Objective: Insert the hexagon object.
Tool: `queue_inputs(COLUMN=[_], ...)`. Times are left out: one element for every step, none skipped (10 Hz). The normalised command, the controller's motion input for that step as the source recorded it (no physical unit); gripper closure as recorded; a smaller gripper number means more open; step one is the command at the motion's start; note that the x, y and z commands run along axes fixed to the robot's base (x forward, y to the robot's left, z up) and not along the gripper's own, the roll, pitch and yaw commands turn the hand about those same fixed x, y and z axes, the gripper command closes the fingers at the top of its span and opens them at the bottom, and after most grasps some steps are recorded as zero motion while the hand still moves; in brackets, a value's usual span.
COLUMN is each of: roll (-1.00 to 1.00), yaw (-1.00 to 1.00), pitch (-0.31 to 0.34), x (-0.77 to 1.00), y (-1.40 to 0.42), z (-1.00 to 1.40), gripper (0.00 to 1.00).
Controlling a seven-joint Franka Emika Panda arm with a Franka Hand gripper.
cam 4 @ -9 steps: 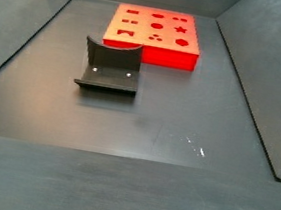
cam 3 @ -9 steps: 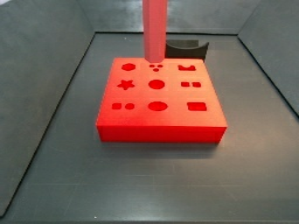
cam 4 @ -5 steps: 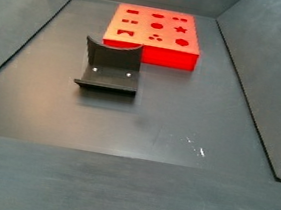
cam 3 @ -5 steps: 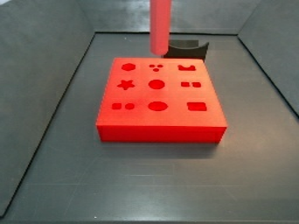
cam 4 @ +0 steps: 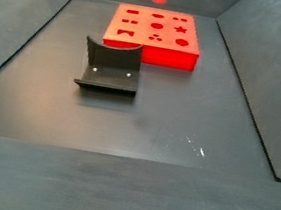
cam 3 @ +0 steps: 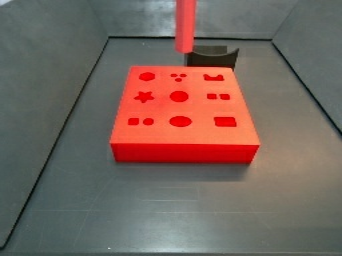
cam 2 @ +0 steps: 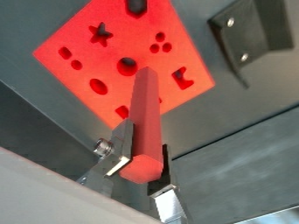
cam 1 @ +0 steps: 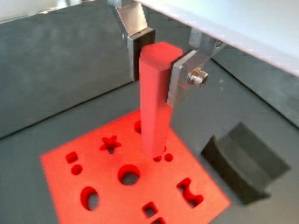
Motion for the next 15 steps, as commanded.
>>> queue_inputs(roll=[0.22, 0.19, 0.12, -0.15, -0.22, -0.18, -0.12, 0.00, 0.21, 0.29, 0.21, -0.04, -0.18, -0.23, -0.31], yaw=[0.75, 0.78, 0.76, 0.40, 0.34, 0.28, 0.12, 0.00, 0.00, 0.04, 0.00, 0.00, 0.00, 0.00, 0.00], pitch=[0.000, -0.001, -0.053, -0.247, -0.367, -0.364, -0.259, -0.091, 0.000, 0.004, 0.036, 0.019, 0.024, 0.000, -0.024], x=[-0.05, -0.06, -0.12, -0.36, -0.23, -0.29, -0.37, -0.76, -0.63, -0.56, -0.37, -0.31, -0.39, -0.24, 0.00], y=[0.17, 0.16, 0.25, 0.37, 0.24, 0.22, 0.21, 0.11, 0.00, -0.04, -0.07, -0.05, 0.00, 0.00, -0.06], z=[0.00, 0.00, 0.00, -0.37, -0.31, -0.32, -0.22, 0.00, 0.05, 0.08, 0.00, -0.11, -0.07, -0.05, 0.00], gripper=[1.00, 1.00, 1.00, 1.00, 1.00, 1.00, 1.00, 1.00, 1.00, 1.00, 1.00, 1.00, 1.00, 1.00, 1.00])
